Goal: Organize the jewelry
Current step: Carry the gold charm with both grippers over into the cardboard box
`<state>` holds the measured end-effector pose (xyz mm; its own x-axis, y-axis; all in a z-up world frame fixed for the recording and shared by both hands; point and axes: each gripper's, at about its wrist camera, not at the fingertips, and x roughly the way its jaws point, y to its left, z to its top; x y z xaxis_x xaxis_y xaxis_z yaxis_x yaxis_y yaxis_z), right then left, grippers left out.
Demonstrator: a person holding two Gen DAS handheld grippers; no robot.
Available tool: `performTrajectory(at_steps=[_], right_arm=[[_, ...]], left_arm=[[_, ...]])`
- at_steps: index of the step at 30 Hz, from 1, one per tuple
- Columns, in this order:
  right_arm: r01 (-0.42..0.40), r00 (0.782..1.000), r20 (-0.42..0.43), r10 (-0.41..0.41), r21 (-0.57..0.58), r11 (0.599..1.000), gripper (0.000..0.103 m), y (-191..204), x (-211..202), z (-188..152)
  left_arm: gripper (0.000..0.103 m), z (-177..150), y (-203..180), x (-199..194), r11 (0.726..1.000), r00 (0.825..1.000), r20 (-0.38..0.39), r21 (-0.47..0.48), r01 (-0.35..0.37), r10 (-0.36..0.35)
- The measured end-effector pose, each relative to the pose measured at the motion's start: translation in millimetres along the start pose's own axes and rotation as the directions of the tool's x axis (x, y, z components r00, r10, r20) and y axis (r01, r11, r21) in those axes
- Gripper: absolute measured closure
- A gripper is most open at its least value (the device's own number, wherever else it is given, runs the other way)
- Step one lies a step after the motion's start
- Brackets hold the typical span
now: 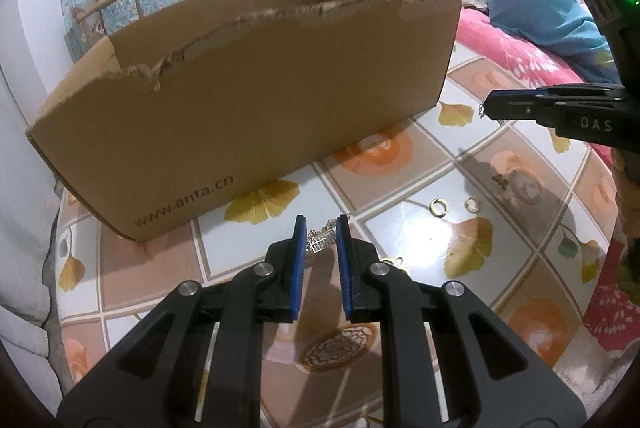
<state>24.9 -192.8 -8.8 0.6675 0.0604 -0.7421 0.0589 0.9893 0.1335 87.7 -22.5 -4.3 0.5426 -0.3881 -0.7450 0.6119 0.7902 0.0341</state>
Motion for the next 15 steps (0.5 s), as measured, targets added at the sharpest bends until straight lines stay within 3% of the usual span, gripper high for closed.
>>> performTrajectory(at_steps=[10, 15], right_arm=[[-0.035, 0.996, 0.086, 0.036, -0.021, 0.999, 0.095, 10.6, -26.4, 13.8], [-0.100, 0.981, 0.161, 0.109, -0.061, 0.993, 0.095, 23.9, -45.9, 38.3]], left_arm=[[0.089, 19.2, -12.1, -38.3, 1.000, 0.995, 0.099, 0.024, -0.004, 0.001], [0.089, 43.6, -14.2, -65.3, 0.999, 0.983, 0.186, 0.031, 0.006, -0.011]])
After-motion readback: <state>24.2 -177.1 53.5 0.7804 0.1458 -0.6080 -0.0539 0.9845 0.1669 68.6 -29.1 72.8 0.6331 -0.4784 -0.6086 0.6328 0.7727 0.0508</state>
